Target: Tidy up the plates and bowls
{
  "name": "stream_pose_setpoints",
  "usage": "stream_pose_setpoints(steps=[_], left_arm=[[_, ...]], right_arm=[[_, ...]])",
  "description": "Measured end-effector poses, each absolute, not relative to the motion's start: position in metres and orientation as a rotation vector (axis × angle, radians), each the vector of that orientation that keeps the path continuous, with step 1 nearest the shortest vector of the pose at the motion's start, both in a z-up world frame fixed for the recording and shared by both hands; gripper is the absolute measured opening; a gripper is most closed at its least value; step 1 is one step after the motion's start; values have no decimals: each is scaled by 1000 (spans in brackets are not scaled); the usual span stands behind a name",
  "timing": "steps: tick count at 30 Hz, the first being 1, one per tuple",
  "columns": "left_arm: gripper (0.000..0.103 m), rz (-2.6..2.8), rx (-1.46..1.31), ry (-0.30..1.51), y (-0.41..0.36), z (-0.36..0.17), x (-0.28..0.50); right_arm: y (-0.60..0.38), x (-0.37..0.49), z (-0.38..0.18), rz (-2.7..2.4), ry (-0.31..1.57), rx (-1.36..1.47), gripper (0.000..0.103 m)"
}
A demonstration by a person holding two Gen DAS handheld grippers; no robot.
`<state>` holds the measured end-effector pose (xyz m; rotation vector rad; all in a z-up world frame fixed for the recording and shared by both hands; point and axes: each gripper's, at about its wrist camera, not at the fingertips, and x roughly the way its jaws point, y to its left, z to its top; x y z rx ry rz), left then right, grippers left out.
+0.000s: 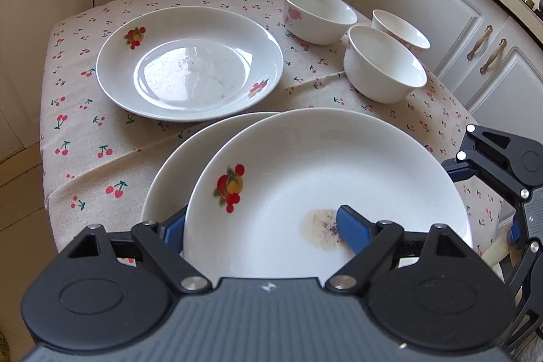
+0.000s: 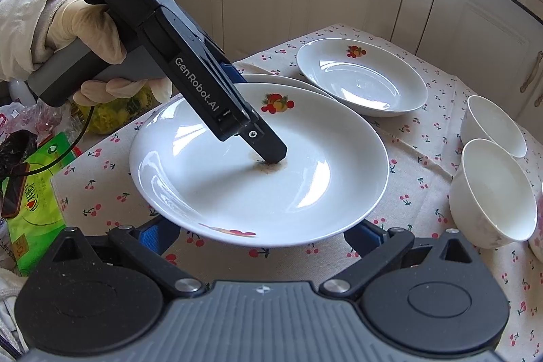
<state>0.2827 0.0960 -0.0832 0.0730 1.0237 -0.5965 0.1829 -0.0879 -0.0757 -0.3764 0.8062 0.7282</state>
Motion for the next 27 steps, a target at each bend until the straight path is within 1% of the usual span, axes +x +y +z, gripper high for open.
stream_pose_setpoints(steps=[9, 27], left_arm=[[88, -590, 106, 1040, 96, -81, 284], [88, -540, 73, 1085, 108, -73, 274]], right_arm=[[-89, 181, -76, 733, 799, -356, 103], [-90, 180, -78, 747, 771, -348, 103]])
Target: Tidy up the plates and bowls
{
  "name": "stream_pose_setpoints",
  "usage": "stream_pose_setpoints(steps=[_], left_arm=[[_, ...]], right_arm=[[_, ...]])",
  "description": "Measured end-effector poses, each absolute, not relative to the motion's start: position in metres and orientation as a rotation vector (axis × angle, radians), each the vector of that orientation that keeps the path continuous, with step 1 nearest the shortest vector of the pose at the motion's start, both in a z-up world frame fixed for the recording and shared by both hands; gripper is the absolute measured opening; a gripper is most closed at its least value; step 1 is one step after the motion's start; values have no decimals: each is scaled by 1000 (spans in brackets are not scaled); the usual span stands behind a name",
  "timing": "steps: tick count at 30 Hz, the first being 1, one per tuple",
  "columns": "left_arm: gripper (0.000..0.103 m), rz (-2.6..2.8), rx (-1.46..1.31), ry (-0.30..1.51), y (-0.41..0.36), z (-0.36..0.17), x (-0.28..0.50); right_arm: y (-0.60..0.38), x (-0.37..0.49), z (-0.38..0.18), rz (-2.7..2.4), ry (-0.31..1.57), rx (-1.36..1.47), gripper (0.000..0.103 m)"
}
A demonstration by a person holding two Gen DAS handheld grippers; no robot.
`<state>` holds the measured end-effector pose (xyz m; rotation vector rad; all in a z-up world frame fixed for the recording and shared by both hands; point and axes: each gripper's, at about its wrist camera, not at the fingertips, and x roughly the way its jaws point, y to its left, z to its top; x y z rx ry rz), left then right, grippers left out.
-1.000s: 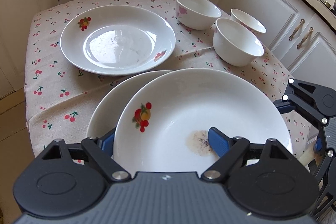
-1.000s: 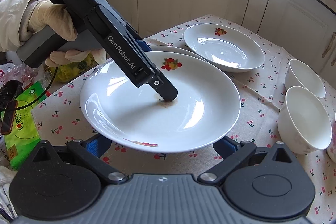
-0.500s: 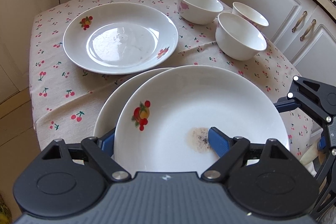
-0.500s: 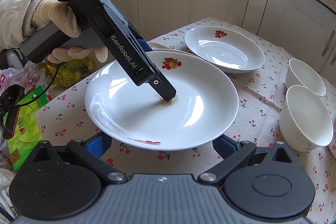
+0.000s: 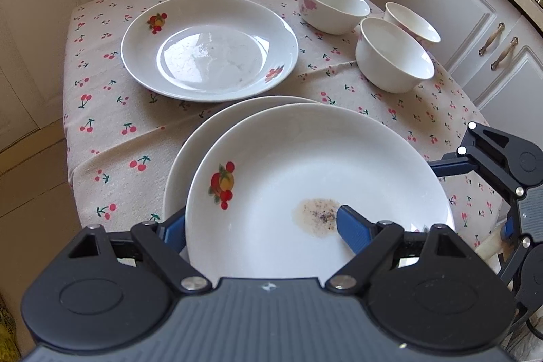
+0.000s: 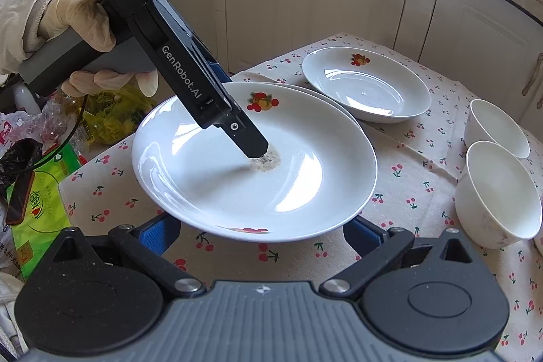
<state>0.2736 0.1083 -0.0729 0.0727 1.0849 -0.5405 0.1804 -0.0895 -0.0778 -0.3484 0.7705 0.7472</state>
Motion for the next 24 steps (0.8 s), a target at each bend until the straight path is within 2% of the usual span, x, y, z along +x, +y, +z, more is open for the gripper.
stream_pose_setpoints(steps=[24], left_arm=[[89, -482, -6, 1069, 126, -60, 260]], right_arm=[[-84, 186, -84, 735, 783, -342, 103]])
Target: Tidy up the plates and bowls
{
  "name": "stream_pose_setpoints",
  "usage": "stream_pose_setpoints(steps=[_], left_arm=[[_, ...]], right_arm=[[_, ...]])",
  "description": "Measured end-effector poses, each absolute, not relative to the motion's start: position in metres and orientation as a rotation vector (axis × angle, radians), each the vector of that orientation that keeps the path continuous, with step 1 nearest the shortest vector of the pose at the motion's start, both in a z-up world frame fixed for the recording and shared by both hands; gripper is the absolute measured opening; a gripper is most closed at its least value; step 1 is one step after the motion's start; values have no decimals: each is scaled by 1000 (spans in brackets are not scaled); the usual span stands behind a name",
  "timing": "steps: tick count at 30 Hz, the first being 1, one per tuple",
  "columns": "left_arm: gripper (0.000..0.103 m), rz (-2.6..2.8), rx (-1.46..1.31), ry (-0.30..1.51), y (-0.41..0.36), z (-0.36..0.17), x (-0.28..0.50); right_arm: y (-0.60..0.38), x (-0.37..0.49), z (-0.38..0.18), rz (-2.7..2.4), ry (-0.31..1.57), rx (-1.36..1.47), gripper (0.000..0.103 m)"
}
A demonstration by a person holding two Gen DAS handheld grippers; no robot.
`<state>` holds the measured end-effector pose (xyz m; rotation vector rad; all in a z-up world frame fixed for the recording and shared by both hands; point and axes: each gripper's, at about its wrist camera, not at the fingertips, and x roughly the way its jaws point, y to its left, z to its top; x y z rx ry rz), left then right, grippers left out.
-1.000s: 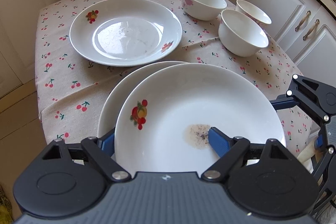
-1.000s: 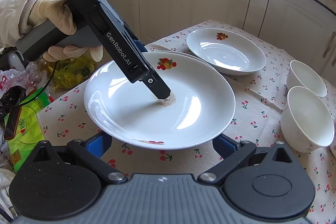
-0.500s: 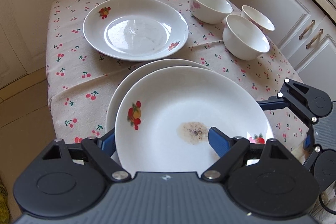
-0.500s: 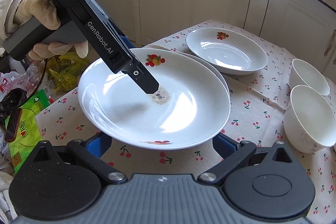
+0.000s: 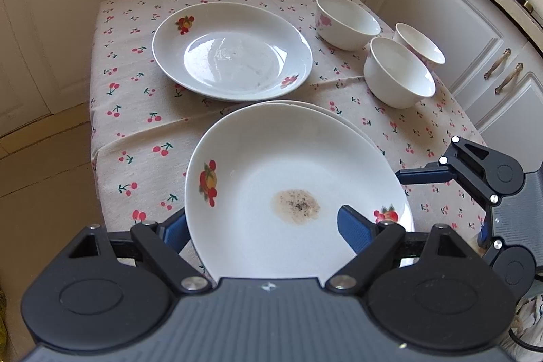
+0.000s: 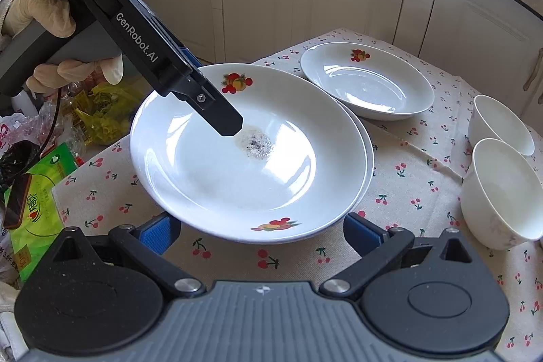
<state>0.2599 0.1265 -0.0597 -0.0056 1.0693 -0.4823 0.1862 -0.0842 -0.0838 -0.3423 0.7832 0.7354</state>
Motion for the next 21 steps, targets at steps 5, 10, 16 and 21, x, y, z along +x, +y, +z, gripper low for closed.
stream_pose_setpoints(steps=[5, 10, 16, 21], left_arm=[[89, -466, 3, 1066, 126, -58, 257], [89, -440, 5, 1077, 130, -60, 252], [89, -422, 10, 1040, 129, -57, 245], [89, -433, 52, 945, 119, -44, 227]], right_arm=[[-84, 181, -81, 730, 778, -338, 103], [-87, 174, -75, 722, 760, -332, 103], [-93, 166, -67, 712, 735, -315, 103], [-102, 155, -60, 672, 688, -326, 103]])
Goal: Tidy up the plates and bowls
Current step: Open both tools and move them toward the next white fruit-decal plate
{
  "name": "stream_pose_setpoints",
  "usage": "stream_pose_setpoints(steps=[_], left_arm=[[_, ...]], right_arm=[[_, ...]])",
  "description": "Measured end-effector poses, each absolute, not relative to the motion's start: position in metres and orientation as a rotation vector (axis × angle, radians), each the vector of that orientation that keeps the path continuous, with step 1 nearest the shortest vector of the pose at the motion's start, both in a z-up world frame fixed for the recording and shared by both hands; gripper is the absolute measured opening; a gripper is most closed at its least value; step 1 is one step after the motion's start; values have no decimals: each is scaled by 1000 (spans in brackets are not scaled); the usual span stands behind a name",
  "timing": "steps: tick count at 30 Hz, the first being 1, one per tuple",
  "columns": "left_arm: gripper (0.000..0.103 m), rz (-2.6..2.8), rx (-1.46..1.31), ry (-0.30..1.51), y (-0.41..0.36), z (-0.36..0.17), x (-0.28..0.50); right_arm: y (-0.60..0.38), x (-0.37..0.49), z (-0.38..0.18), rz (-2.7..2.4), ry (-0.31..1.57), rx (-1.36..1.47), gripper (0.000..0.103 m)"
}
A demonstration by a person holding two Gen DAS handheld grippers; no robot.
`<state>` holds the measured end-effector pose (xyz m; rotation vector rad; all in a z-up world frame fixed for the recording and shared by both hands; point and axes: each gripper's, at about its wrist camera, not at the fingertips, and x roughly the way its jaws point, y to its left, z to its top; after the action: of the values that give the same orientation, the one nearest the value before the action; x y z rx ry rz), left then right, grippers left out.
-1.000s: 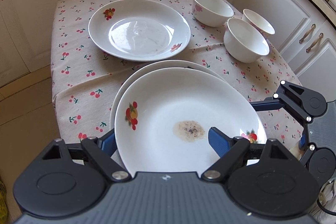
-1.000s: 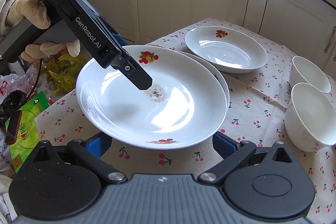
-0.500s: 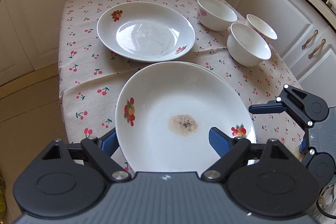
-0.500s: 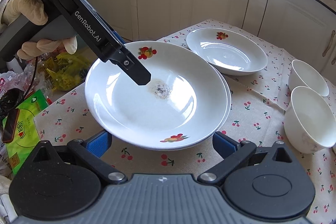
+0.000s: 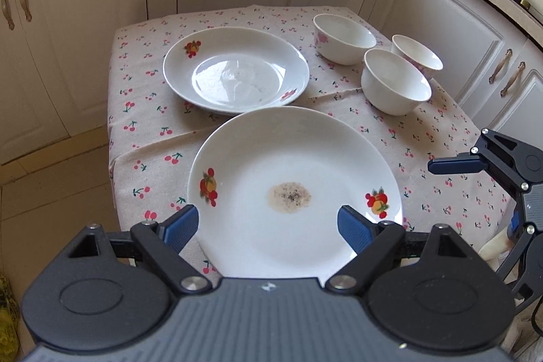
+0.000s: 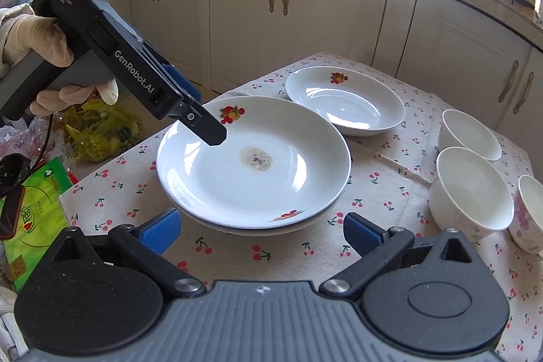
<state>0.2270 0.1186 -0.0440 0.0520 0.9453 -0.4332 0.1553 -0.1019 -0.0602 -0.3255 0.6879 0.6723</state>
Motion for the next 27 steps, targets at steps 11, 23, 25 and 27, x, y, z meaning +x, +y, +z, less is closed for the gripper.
stream_pose_setpoints(steps=[11, 23, 25, 27], left_arm=[[90, -434, 99, 831, 98, -27, 210], [92, -424, 119, 764, 94, -12, 252], [92, -423, 119, 759, 95, -10, 263], [92, -418, 118, 755, 96, -10, 275]], right_arm=[[-127, 145, -44, 609, 611, -279, 103], [-136, 181, -28, 625, 544, -348, 103], [-136, 193, -27, 621, 543, -358, 103], [-135, 206, -26, 622, 545, -369, 103]])
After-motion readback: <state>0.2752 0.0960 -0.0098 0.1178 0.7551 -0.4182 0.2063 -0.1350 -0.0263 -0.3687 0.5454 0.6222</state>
